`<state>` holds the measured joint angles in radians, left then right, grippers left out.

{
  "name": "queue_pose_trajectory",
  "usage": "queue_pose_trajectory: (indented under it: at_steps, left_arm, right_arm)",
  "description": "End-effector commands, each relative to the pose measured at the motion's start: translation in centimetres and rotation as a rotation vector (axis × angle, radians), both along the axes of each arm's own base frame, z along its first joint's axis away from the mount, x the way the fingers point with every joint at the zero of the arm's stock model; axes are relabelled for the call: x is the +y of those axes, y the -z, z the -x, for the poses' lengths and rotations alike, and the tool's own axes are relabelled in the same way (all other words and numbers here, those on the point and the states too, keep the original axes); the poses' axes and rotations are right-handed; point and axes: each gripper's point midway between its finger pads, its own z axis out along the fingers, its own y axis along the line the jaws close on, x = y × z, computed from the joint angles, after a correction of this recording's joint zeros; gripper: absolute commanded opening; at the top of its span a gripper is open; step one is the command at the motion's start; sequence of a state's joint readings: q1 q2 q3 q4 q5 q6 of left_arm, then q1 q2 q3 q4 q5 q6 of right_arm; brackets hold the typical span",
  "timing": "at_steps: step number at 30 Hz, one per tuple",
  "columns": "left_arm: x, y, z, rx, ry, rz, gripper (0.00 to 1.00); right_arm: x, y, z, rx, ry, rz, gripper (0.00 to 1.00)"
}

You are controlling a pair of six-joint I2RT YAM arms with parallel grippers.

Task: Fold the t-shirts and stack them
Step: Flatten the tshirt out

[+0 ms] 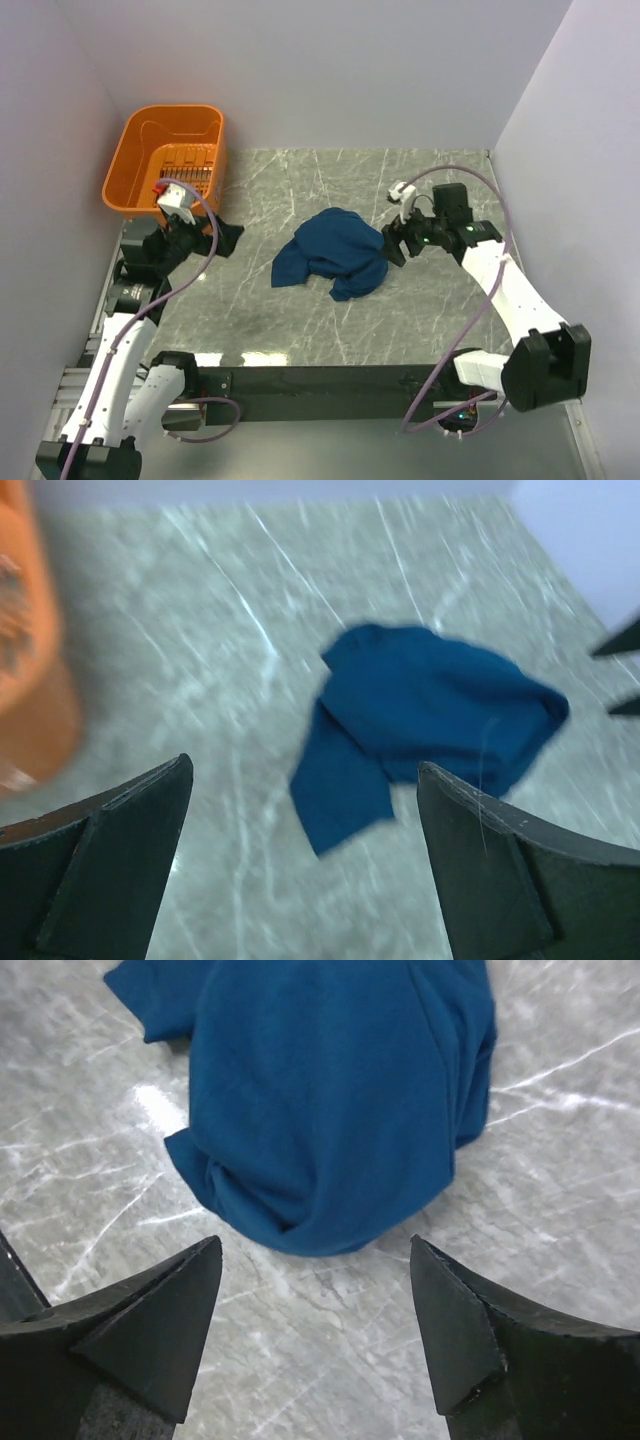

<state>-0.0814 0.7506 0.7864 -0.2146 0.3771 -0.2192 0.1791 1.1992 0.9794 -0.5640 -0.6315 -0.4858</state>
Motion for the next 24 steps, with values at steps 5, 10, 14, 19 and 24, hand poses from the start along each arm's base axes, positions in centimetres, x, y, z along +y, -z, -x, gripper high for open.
queue_pose_trajectory:
  at_steps: [5,10,14,19,24]
  left_arm:
    - [-2.9,1.6,2.7,-0.013,0.170,0.096,0.99]
    - [-2.5,2.0,2.3,-0.011,0.139,0.074,0.99]
    - [-2.7,2.3,2.4,-0.005,0.148,0.075,0.99]
    - [-3.7,2.7,2.5,0.007,0.193,0.077,1.00]
    - [-5.6,3.6,2.2,0.052,0.260,0.081,0.99]
  right_arm:
    - [1.2,1.8,-1.9,0.076,0.117,0.093,0.76]
    - [1.2,2.8,-3.3,0.094,0.164,0.129,0.58]
    - [1.3,2.1,-3.7,0.083,0.153,0.138,0.24]
    - [0.4,-4.4,-3.5,-0.050,0.083,0.131,0.00]
    - [-5.2,-11.0,-3.8,-0.264,0.236,0.055,0.00]
